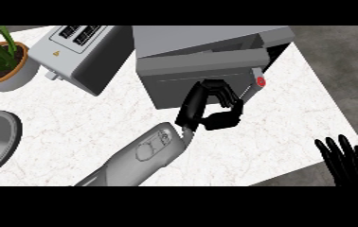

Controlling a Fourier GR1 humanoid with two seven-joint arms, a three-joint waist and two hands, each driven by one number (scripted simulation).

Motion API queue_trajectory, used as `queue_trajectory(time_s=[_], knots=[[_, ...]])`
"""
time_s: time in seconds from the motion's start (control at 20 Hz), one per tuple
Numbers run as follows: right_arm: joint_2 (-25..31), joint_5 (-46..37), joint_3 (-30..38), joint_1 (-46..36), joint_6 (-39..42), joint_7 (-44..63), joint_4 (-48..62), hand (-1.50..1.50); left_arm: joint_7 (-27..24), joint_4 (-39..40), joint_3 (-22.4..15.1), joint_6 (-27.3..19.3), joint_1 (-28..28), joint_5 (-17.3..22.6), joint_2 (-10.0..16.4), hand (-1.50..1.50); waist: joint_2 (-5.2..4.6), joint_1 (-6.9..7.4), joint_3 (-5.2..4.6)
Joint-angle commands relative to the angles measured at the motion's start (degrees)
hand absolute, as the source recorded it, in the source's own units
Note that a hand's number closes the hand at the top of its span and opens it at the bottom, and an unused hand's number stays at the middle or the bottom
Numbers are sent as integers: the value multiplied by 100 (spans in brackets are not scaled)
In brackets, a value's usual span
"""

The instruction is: Pick up the milk, place it into the microwave and close the microwave

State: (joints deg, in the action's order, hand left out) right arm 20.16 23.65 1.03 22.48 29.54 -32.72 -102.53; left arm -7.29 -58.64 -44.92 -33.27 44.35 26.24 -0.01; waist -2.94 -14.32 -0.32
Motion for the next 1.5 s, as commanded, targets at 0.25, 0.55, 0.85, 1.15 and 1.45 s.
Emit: queue_trajectory(time_s=[0.25,0.55,0.85,1.15,1.45], knots=[[141,435,-120,187,301,179,-371,-150,-608,691,526,-19,704,812,1,150,-91,-379,11],[286,627,10,104,225,355,-665,-150,-885,847,598,-56,785,1071,2,150,-129,-441,0],[462,822,10,114,409,459,-750,-150,-1121,912,542,-115,792,1249,3,150,-170,-498,13],[505,1057,7,127,418,561,-936,-150,-1312,971,563,-184,853,1395,3,150,-180,-511,14],[602,1161,137,142,464,539,-1136,-150,-1470,1058,500,-253,803,1499,4,150,-171,-594,20]])
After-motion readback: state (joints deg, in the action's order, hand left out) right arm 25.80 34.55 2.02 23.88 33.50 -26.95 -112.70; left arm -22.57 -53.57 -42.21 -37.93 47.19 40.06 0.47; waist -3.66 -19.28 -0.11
